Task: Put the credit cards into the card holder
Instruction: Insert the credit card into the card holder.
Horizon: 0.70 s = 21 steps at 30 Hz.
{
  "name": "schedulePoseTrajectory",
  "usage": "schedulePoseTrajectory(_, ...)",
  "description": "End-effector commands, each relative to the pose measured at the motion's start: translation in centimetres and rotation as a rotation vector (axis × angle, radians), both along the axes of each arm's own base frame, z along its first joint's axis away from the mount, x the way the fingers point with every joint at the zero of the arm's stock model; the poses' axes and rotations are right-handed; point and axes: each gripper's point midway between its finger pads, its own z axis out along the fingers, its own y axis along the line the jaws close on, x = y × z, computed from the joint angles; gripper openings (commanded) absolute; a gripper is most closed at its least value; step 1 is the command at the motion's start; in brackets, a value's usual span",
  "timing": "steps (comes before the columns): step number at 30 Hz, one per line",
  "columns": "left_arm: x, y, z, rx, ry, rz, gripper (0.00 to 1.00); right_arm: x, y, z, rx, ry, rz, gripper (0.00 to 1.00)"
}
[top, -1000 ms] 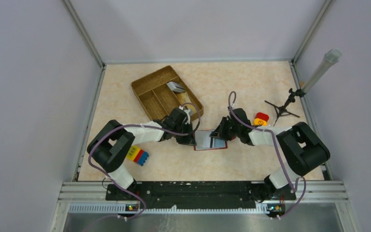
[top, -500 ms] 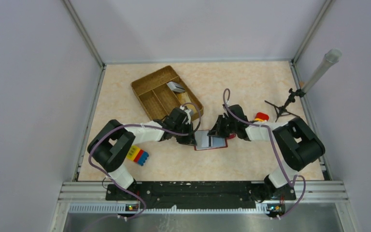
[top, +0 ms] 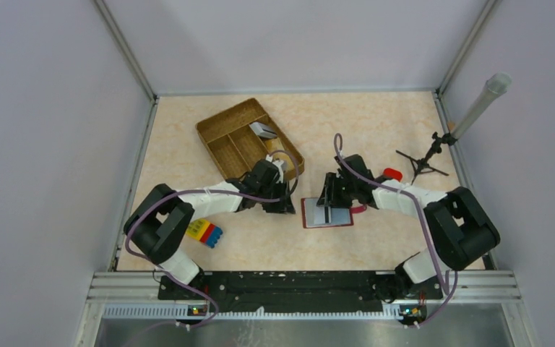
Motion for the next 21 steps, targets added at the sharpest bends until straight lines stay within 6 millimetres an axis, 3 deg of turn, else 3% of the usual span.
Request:
schedulePoseTrajectory(1,1.4,-0.8,3.2,-0.056,-0.076,0.03,0.39,0.4,-1.3,2.0,-0.102,-0.064,0.02,0.45)
schedulePoseTrajectory(10,1.7,-2.8,4.7,-0.184,-0.061,0.062,0.56,0.4,-3.8,4.6,-0.195,-0.156,-0.024,0.54)
schedulePoseTrajectory(12,1.8,-3.2,4.4,-0.202,-0.044,0.067,0.6,0.3,-4.5,4.4,-0.223,-0.154,-0.045,0.53)
schedulePoseTrajectory(15,1.8,-4.1,3.9,-0.227,-0.016,0.071,0.61,-0.5,-4.0,3.7,-0.197,-0.115,-0.026,0.48)
schedulePoseTrajectory(21,2.2,-4.8,2.7,-0.233,0.016,0.08,0.56,-1.5,-2.7,1.7,-0.129,-0.047,-0.007,0.46)
